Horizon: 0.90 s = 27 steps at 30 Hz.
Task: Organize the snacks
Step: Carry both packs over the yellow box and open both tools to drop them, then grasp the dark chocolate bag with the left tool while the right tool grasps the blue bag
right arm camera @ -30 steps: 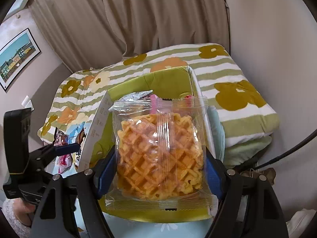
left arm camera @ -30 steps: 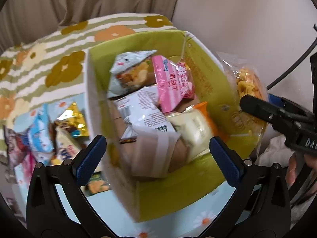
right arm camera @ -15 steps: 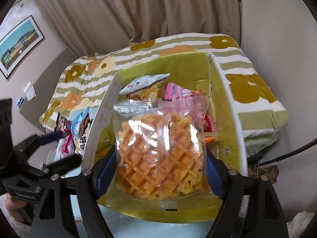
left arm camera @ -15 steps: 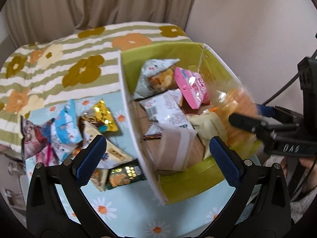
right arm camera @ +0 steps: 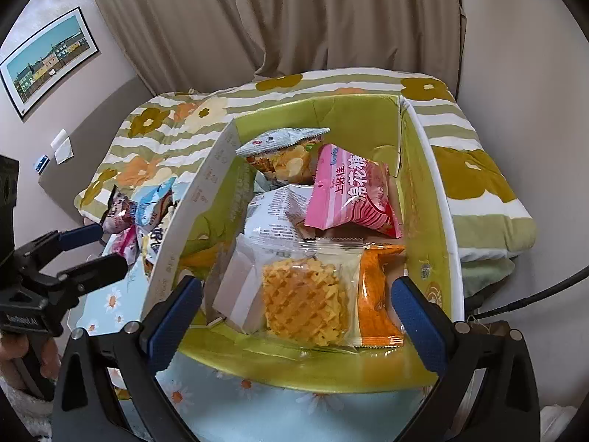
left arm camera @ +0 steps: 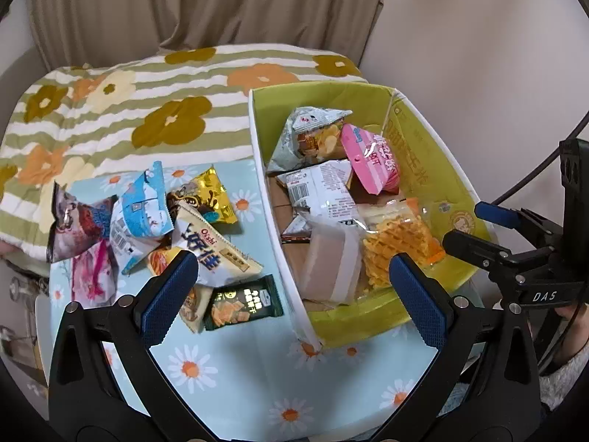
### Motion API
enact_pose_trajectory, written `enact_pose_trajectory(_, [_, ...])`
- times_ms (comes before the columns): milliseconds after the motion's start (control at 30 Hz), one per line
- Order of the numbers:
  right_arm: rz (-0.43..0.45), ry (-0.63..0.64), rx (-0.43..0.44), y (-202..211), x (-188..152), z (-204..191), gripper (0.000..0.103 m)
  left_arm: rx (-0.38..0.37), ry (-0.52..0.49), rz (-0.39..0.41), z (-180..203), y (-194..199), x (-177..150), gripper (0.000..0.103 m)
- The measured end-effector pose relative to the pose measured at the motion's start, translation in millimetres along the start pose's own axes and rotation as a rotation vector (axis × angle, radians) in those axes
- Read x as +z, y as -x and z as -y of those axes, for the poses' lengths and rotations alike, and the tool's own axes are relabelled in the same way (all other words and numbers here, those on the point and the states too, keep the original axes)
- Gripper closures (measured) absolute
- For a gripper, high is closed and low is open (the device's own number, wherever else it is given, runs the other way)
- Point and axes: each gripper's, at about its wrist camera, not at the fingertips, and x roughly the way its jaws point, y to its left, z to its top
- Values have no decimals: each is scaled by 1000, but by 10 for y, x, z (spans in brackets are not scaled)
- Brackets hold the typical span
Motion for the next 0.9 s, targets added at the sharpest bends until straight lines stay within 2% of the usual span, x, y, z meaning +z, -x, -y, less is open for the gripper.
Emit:
enact_pose_trajectory(200, [24, 39, 21, 86, -17, -116, 1, 33, 22, 27, -30, 183, -161, 0])
enact_pose_trajectory(433, [51, 94, 60, 148, 65, -366, 1, 92, 91, 73, -329, 484, -315, 0])
enact_pose_trajectory(633, [56, 124, 105, 104, 214, -702, 1, 134, 160, 106, -871, 731, -362, 0])
enact_pose_trajectory(900, [76, 120, 91, -129, 408, -1312, 1, 142, 212, 92, -1861, 842, -326, 0])
